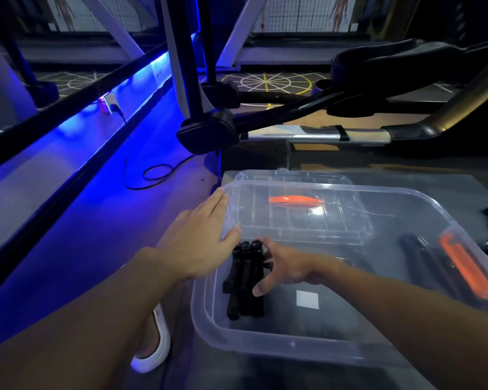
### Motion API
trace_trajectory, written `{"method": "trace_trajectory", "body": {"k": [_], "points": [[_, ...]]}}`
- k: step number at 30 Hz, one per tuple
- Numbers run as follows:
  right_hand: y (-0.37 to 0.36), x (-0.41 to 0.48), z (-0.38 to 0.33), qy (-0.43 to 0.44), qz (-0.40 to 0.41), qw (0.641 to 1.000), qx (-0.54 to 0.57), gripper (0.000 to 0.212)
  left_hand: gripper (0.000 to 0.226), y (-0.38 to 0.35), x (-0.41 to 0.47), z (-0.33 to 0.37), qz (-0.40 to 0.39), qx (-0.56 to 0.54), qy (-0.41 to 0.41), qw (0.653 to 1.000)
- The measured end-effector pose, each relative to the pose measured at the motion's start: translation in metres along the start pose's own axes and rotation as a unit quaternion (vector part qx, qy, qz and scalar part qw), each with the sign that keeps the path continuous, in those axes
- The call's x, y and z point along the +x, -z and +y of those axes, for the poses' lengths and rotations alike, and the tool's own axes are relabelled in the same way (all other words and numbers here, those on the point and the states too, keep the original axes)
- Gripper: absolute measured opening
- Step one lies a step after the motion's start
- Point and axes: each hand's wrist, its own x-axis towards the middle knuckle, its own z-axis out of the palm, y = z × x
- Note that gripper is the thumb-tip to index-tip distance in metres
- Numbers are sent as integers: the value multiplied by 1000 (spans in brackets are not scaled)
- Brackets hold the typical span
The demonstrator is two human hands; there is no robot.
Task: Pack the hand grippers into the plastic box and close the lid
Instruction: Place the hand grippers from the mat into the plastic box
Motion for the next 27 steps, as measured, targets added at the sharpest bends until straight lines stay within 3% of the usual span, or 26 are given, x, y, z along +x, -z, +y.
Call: {"method": "trace_trajectory", "body": {"k": [16, 18, 21, 27], "points": [[14, -12, 5, -7, 13, 1000, 9, 120, 74, -3, 10, 0, 18, 48, -18, 999], [25, -26, 6, 14, 47, 999, -1, 114, 85, -2, 15, 9, 32, 63, -33, 997], [46, -53, 8, 46, 145, 988, 6, 94, 83, 1, 25, 34, 69, 49, -59, 995], [95, -137, 27, 118, 385, 915, 33, 41, 78, 2, 31, 124, 93, -22, -146, 985]]}}
